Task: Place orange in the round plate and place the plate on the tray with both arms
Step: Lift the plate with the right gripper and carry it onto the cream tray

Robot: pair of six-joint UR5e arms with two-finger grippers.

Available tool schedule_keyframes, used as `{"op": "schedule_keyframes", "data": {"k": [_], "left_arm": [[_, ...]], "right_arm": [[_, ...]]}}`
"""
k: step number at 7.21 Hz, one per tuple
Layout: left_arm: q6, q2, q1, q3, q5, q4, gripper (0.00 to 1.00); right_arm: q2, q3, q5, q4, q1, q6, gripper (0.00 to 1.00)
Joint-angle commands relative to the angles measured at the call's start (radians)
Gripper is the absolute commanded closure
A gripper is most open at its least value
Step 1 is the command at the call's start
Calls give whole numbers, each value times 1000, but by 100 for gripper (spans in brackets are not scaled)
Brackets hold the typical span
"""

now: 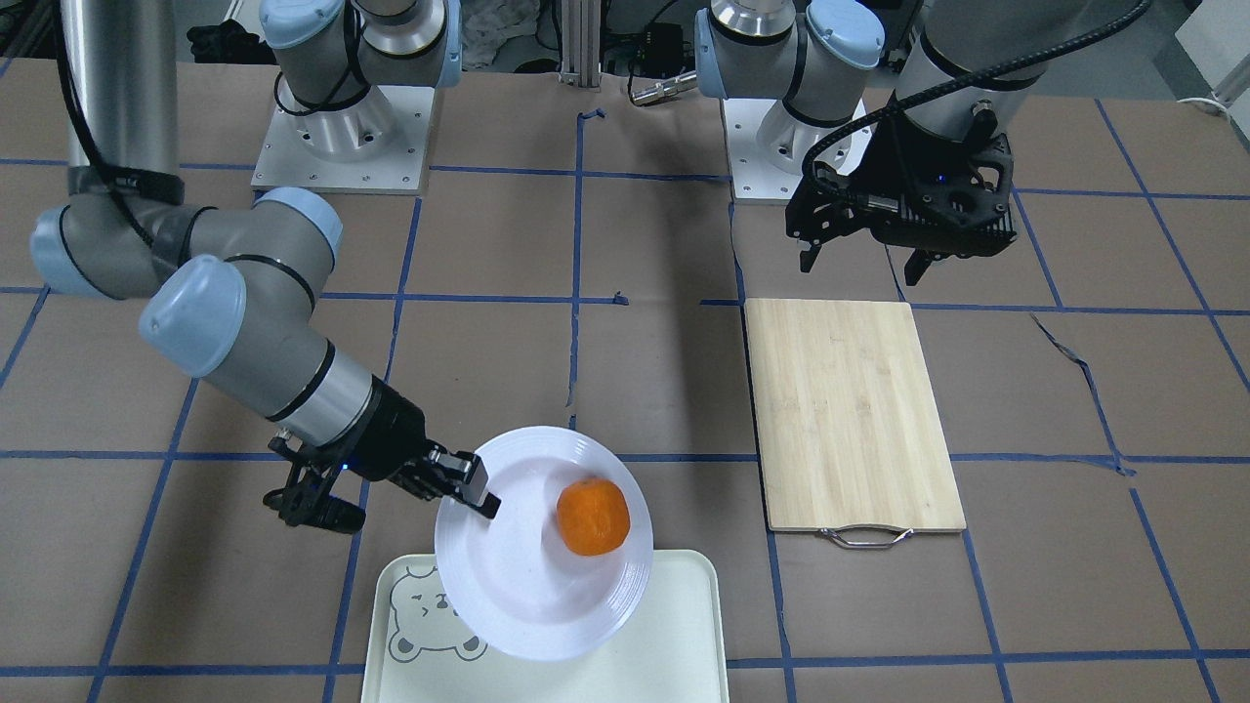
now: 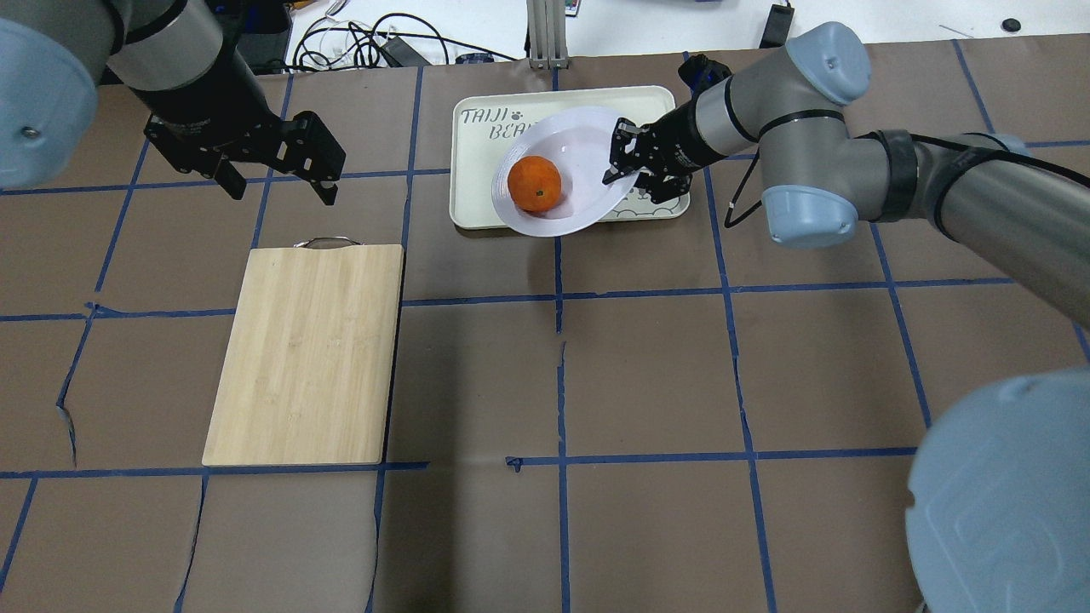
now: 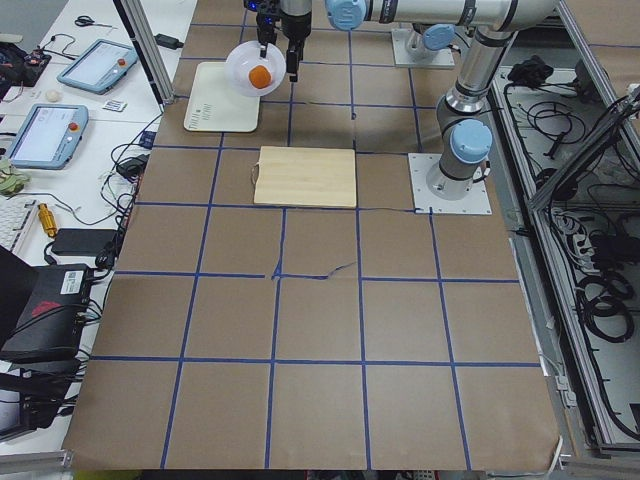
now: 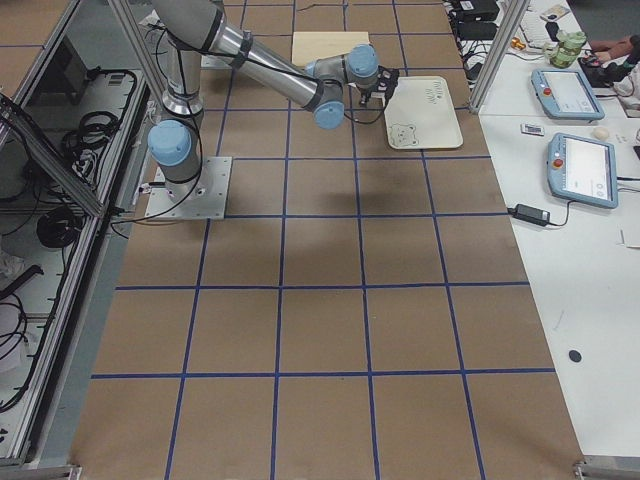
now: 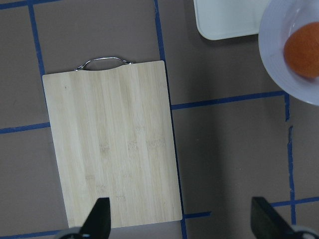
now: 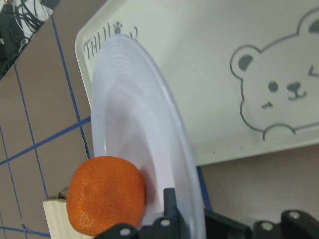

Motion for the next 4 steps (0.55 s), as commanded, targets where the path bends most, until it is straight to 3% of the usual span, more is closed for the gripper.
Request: {"op": "schedule_keyframes", "data": {"k": [1,4], "left_arm": [[0,0,0,0,0,0,0],[0,0,2,2,0,0,0]], "right_arm": [[193,-239,2,4,-2,-1,86],[264,-280,5,1,-5,-8,86]]}}
